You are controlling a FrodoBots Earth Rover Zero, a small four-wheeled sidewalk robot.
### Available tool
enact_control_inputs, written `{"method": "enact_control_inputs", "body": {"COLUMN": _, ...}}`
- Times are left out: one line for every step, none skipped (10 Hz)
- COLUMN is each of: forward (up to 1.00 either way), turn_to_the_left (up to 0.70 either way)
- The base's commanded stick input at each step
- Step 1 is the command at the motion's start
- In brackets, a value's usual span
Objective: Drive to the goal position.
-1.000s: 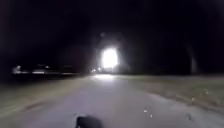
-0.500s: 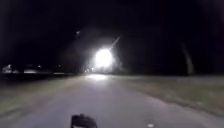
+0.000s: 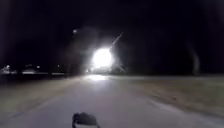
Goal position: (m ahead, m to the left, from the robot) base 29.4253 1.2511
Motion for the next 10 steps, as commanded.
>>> {"method": "enact_control_inputs", "body": {"forward": 1.00, "turn_to_the_left": 0.00}}
{"method": "enact_control_inputs", "body": {"forward": 1.00, "turn_to_the_left": 0.02}}
{"method": "enact_control_inputs", "body": {"forward": 1.00, "turn_to_the_left": 0.26}}
{"method": "enact_control_inputs", "body": {"forward": 1.00, "turn_to_the_left": 0.38}}
{"method": "enact_control_inputs", "body": {"forward": 1.00, "turn_to_the_left": 0.00}}
{"method": "enact_control_inputs", "body": {"forward": 1.00, "turn_to_the_left": 0.00}}
{"method": "enact_control_inputs", "body": {"forward": 1.00, "turn_to_the_left": 0.00}}
{"method": "enact_control_inputs", "body": {"forward": 1.00, "turn_to_the_left": 0.00}}
{"method": "enact_control_inputs", "body": {"forward": 1.00, "turn_to_the_left": 0.00}}
{"method": "enact_control_inputs", "body": {"forward": 1.00, "turn_to_the_left": 0.00}}
